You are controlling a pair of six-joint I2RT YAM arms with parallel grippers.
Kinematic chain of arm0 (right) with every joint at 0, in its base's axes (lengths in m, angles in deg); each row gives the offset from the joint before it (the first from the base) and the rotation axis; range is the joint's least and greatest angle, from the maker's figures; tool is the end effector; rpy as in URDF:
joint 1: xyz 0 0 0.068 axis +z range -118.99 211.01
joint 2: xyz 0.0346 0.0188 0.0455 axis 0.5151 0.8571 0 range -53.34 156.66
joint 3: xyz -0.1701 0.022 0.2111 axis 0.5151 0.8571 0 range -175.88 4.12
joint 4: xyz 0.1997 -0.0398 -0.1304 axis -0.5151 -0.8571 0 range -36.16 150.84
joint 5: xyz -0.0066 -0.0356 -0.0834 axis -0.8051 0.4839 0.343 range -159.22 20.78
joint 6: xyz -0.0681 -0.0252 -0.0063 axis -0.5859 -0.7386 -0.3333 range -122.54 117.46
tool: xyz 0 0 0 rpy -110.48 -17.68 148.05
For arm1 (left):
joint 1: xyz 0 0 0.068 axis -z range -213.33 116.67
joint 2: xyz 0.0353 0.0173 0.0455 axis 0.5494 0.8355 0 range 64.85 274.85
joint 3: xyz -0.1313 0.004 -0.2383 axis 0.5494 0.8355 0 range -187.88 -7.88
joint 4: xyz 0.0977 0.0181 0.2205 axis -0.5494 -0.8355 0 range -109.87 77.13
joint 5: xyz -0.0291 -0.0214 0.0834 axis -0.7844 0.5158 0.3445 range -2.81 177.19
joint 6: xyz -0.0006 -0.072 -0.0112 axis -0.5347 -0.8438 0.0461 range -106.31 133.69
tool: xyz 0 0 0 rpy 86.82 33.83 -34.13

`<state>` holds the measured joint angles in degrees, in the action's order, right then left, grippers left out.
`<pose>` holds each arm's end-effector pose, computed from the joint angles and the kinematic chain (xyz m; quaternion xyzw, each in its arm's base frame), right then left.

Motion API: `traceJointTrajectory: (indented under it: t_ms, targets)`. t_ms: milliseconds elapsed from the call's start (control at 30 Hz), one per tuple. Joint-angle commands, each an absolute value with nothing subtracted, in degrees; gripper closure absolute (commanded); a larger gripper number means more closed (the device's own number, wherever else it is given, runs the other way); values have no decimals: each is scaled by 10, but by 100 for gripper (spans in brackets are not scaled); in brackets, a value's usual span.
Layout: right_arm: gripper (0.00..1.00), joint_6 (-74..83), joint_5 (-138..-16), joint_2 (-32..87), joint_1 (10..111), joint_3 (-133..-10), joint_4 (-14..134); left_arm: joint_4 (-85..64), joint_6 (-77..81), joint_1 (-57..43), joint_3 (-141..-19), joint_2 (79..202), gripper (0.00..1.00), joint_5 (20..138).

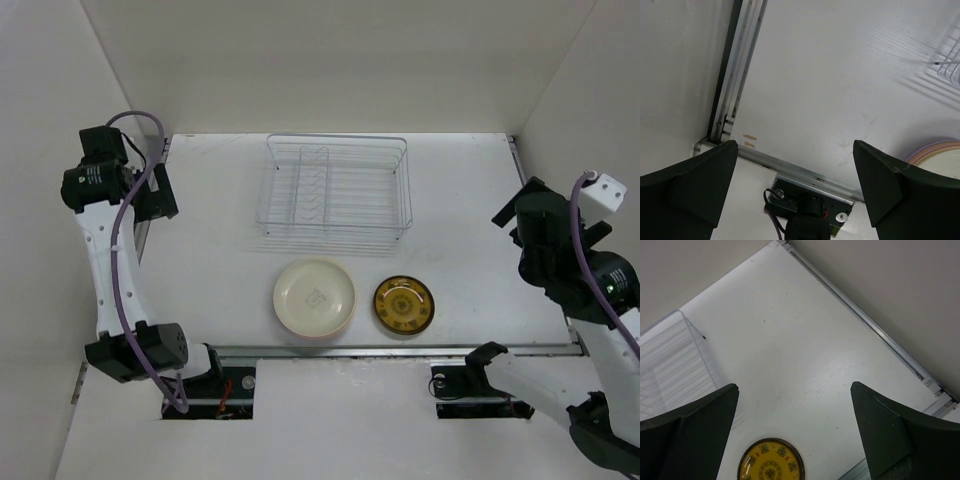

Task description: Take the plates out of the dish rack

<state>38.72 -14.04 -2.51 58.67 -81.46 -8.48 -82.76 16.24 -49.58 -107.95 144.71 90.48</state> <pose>0.1055 -0.0009 0.4328 0.3067 0.7536 -0.1048 0.5719 0.2391 0.0733 0.4039 -0.1218 0.9304 0.0829 0.3355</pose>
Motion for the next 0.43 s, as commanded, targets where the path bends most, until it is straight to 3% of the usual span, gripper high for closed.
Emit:
traceJointTrajectory:
  t_ms: [0, 400]
  targets:
    - [0, 377, -163, -6, 583, -833, -122, -816, 157, -496, -1071, 1422, 0, 908]
    - [0, 294, -233, -53, 583, -817, -49, -821, 157, -496, -1049, 1411, 0, 885]
